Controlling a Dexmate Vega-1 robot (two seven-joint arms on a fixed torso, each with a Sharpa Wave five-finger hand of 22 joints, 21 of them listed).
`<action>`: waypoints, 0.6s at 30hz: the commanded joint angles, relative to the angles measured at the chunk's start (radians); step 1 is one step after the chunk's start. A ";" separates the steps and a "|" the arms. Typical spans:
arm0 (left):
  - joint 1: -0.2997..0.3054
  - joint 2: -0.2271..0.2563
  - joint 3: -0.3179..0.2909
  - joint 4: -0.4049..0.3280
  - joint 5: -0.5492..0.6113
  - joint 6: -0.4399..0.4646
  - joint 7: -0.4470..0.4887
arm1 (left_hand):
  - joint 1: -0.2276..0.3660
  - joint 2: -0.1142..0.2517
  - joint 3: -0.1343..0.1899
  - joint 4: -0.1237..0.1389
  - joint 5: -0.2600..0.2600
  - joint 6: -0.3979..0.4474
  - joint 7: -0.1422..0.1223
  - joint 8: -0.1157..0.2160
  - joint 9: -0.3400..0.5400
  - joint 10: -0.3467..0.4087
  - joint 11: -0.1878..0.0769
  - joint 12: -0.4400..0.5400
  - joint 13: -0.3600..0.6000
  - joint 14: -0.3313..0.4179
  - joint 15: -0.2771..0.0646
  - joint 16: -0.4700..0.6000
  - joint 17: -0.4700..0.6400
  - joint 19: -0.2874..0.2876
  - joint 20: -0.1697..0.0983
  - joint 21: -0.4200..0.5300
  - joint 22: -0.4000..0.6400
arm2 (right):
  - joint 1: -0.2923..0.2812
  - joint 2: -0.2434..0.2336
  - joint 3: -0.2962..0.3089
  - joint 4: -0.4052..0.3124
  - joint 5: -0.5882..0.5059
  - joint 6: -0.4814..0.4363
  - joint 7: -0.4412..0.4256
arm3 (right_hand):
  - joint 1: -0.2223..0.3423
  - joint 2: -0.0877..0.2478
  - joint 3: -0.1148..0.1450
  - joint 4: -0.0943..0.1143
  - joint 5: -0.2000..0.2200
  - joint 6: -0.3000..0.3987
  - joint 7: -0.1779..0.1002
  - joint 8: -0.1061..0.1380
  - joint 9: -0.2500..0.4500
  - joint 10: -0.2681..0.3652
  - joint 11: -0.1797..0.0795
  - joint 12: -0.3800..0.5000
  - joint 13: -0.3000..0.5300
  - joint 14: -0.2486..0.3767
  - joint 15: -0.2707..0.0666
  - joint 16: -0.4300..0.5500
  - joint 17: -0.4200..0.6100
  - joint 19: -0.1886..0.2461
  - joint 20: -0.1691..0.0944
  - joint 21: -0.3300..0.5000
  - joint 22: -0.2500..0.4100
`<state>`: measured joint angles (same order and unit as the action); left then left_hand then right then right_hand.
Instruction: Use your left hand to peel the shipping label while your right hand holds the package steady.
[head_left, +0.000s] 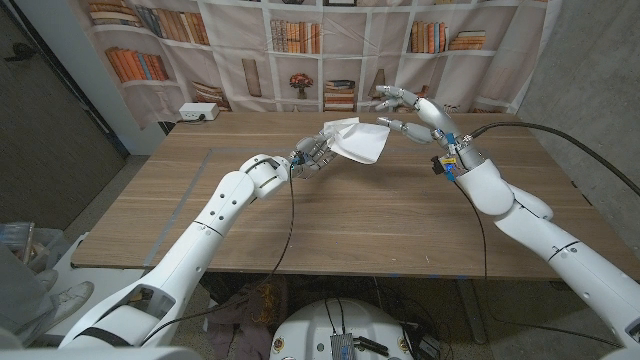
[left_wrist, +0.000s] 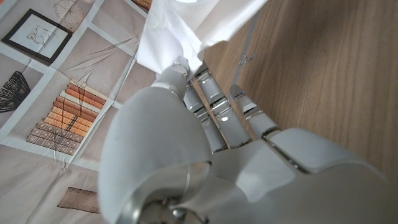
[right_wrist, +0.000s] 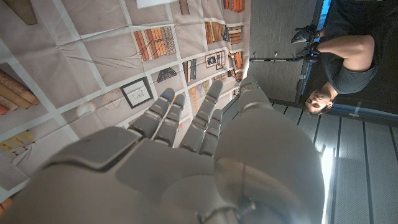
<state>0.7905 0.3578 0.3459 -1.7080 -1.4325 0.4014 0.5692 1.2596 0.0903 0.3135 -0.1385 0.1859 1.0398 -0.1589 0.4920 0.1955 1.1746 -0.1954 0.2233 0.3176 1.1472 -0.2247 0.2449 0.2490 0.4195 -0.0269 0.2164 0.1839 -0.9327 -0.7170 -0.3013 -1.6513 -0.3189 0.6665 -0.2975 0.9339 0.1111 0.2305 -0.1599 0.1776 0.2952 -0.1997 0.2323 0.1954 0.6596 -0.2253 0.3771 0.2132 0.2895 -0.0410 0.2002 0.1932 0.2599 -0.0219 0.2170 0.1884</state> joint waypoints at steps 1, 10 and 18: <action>-0.027 0.030 0.017 -0.009 -0.015 0.058 0.041 | 0.001 -0.006 0.002 -0.005 -0.003 0.013 0.002 0.006 -0.002 0.016 0.003 0.003 -0.004 0.016 -0.017 0.007 0.003 0.013 -0.002 0.002 0.002 | 0.046 -0.021 -0.019 0.024 -0.186 0.020 -0.064 | 0.012 0.001 -0.002 0.003 -0.001 -0.007 0.003 -0.007 0.002 -0.002 0.002 -0.004 0.000 0.001 -0.162 0.005 0.004 0.000 0.000 -0.004 0.003; -0.042 0.031 0.018 0.005 -0.047 0.082 0.034 | 0.004 -0.009 0.005 -0.007 -0.006 0.015 0.012 0.005 -0.003 0.022 0.003 0.000 -0.010 0.017 -0.017 0.002 0.003 0.014 0.000 0.001 0.002 | 0.061 -0.043 -0.052 0.025 -0.269 -0.002 -0.109 | 0.024 0.005 0.000 0.002 0.000 -0.022 0.007 -0.014 0.002 -0.004 0.002 -0.009 0.002 -0.003 -0.167 0.005 0.004 0.002 -0.006 -0.003 0.003; -0.052 0.035 0.025 0.008 -0.079 0.115 0.048 | 0.002 -0.008 0.007 -0.004 -0.006 0.013 0.012 0.003 -0.003 0.023 0.003 -0.001 -0.010 0.017 -0.016 -0.003 0.002 0.012 0.000 0.000 0.002 | 0.082 -0.052 -0.087 0.032 -0.326 -0.022 -0.156 | 0.038 0.008 0.001 0.001 0.001 -0.058 0.017 -0.028 0.003 -0.013 0.003 -0.016 0.003 -0.005 -0.169 0.005 0.004 0.003 -0.008 -0.003 0.003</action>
<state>0.7523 0.3848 0.3629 -1.7055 -1.4762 0.4759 0.6088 1.2693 0.0806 0.3150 -0.1427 0.1808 1.0524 -0.1500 0.4920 0.1905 1.1929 -0.1929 0.2231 0.3035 1.1558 -0.2264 0.2438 0.2492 0.4268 -0.0265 0.2164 0.1838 -0.8789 -0.7519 -0.3467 -1.6289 -0.5546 0.6666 -0.3966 0.9603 0.1191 0.2305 -0.1599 0.1778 0.2542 -0.1836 0.2102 0.1955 0.6538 -0.2198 0.3653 0.2133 0.2896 -0.0410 0.2002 0.1931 0.2600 -0.0217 0.2169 0.1884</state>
